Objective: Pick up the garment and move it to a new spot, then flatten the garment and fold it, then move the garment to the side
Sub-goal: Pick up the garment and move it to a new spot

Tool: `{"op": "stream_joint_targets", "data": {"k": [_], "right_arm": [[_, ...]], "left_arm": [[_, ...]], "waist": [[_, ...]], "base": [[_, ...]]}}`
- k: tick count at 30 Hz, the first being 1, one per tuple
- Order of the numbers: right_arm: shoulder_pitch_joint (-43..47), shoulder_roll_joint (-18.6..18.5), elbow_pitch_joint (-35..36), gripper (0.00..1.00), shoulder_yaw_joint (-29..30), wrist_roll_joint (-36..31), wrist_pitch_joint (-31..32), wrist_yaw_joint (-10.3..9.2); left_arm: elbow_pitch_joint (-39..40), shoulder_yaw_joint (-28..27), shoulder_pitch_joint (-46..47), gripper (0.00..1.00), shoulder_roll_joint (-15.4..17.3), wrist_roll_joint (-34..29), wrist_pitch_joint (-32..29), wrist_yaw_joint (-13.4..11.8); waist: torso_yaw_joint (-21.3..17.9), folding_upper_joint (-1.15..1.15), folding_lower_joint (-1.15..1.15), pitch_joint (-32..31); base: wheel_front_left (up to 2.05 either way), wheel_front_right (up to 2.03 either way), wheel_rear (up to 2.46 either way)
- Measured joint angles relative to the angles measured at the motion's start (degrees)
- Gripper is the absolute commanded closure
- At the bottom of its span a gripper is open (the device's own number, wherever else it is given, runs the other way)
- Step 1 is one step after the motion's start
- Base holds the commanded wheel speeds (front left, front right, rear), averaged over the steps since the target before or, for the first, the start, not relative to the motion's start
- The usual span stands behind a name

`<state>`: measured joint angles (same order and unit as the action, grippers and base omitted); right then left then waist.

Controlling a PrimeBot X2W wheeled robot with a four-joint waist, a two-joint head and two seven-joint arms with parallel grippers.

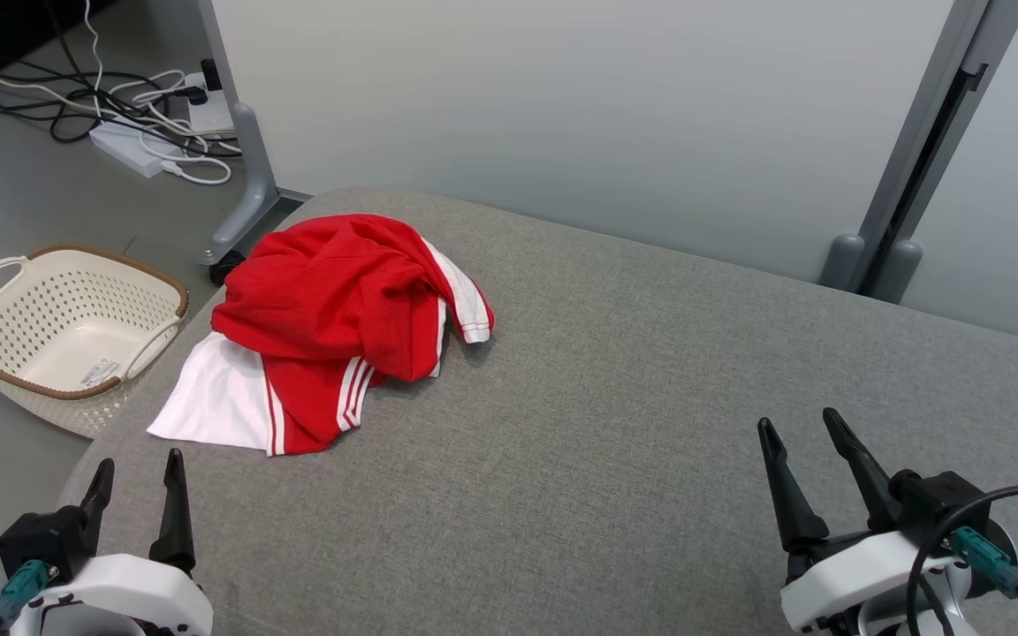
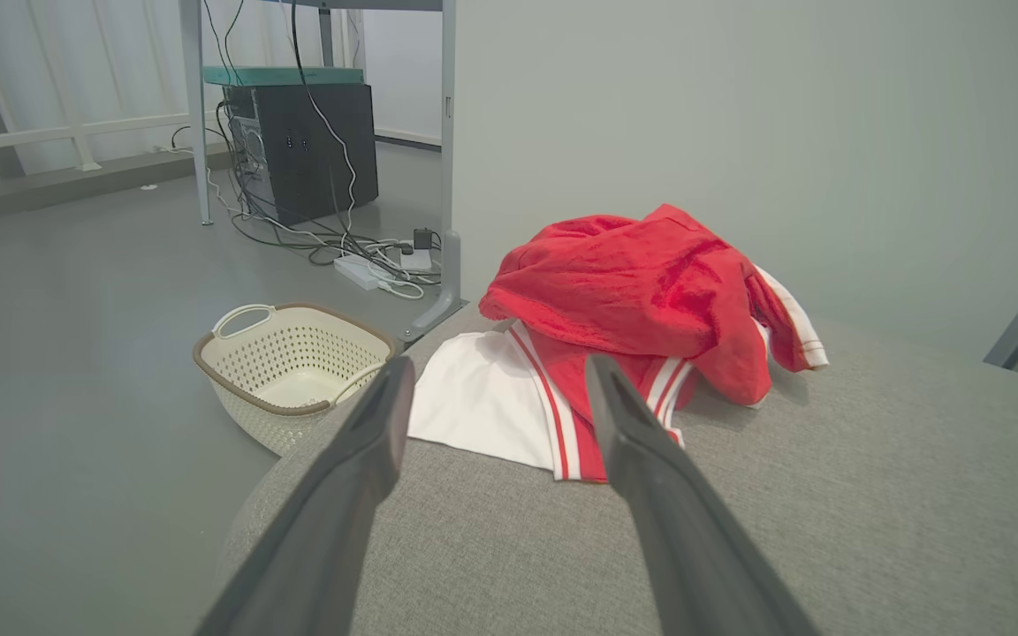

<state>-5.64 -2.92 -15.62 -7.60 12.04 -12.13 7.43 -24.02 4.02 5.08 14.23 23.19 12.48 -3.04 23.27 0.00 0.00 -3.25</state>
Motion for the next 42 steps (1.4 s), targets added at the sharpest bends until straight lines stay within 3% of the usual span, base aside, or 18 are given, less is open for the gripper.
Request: {"op": "stream_joint_targets", "data": {"k": [11, 16, 22, 26, 34, 41, 42], "right_arm": [[0.0, 0.1, 0.0, 0.0, 0.7, -0.1, -0.1, 0.0], [0.0, 0.1, 0.9, 0.0, 1.4, -0.9, 0.5, 0.0], [-3.6, -1.3, 5.0, 0.0, 1.1, -2.5, 3.4, 0.0], [-5.5, -2.3, 6.8, 0.0, 1.1, -3.1, 4.7, 0.0], [-8.0, -2.9, 8.0, 0.0, 0.8, -3.6, 5.6, 0.0], [-8.5, -3.3, 8.3, 0.0, 1.4, -4.0, 5.7, 0.0], [-8.6, -3.4, 8.4, 0.0, 1.5, -4.0, 5.7, 0.0]], "left_arm": [[0.8, 1.0, 2.9, 0.0, 0.1, 0.7, -1.7, 0.5], [2.6, 1.9, 8.9, 0.0, 0.9, 0.7, -4.1, 1.0], [2.2, 2.3, 21.0, 0.0, 0.9, 2.9, -8.3, 3.6], [-2.1, 2.4, 27.8, 0.0, 1.3, 4.7, -10.8, 5.7], [-18.5, 3.4, 35.5, 0.0, 2.8, 8.0, -16.6, 9.1], [-27.7, 5.6, 39.5, 0.0, 4.0, 9.7, -19.1, 10.1], [-28.6, 6.1, 39.9, 0.09, 4.3, 9.6, -19.1, 10.2]], "waist": [[-0.1, 0.0, 0.0, 0.6], [-0.6, 0.0, 0.0, 1.7], [-2.3, 0.0, 0.0, 7.2], [-3.9, 0.0, 0.0, 11.5], [-7.9, 0.0, 0.0, 18.9], [-10.1, 0.0, 0.0, 22.4], [-10.2, 0.0, 0.0, 22.6]], "base": [[0.0, 0.0, 0.0], [0.0, 0.0, 0.0], [0.0, 0.0, 0.0], [0.0, 0.0, 0.0], [0.0, 0.0, 0.0], [0.0, 0.0, 0.0], [0.0, 0.0, 0.0]]}}
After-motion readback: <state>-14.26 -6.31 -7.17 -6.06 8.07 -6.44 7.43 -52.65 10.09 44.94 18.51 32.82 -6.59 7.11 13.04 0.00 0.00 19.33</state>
